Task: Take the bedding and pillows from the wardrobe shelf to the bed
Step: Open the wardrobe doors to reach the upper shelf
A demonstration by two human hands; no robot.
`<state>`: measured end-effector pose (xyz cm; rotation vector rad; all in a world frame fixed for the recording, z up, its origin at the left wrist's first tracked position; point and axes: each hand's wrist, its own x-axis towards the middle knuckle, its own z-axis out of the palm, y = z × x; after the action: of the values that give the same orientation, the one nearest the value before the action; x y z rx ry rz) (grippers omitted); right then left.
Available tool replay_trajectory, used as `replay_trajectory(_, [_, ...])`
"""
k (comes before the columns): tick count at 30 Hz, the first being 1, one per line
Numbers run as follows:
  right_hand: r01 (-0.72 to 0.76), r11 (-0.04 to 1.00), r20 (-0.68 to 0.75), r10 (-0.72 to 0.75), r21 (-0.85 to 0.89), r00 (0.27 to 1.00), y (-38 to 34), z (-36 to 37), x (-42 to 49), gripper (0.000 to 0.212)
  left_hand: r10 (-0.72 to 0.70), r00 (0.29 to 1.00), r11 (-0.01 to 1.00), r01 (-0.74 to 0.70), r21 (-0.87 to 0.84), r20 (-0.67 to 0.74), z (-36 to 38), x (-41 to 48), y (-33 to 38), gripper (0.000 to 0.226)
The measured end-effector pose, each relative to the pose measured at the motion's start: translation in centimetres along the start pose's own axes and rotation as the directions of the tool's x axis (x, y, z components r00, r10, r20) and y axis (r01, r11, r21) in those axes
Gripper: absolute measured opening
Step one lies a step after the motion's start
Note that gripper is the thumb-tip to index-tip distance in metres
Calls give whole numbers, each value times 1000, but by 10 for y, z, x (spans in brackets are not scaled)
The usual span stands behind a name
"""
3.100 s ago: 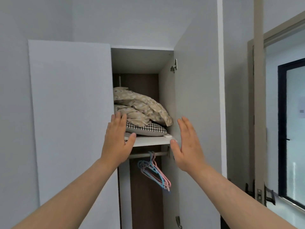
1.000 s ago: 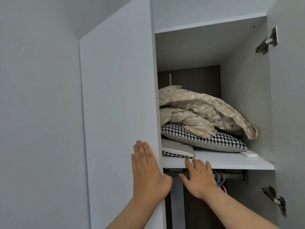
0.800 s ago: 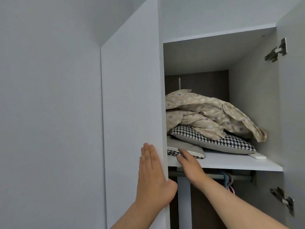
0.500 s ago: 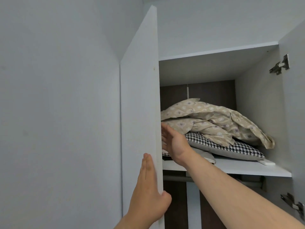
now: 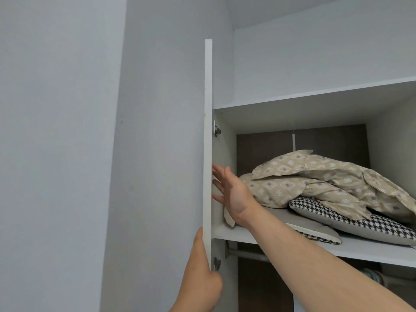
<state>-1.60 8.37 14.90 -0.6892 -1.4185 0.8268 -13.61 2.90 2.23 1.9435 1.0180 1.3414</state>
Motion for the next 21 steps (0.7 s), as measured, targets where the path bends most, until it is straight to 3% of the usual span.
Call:
replay_trajectory(5, [-52, 999, 28, 52, -14, 998, -1, 31, 4, 51, -26, 993, 994, 14, -105, -114, -36, -1, -7, 61])
replay_trajectory(11, [-78, 996, 61, 81, -44, 995, 5, 57, 10, 53, -108, 969, 982, 69, -178, -221, -60, 3, -16, 54])
replay_trajectory(18, [-62, 996, 57, 65, -59, 996, 13, 65, 17, 53, -71, 966, 992, 42, -119, -250, -67, 2, -24, 56])
replay_trajectory(21, [-50, 997, 48, 53, -59, 997, 14, 66, 17, 52, -60, 963, 998, 58, -15, -263, -65, -6, -21, 74])
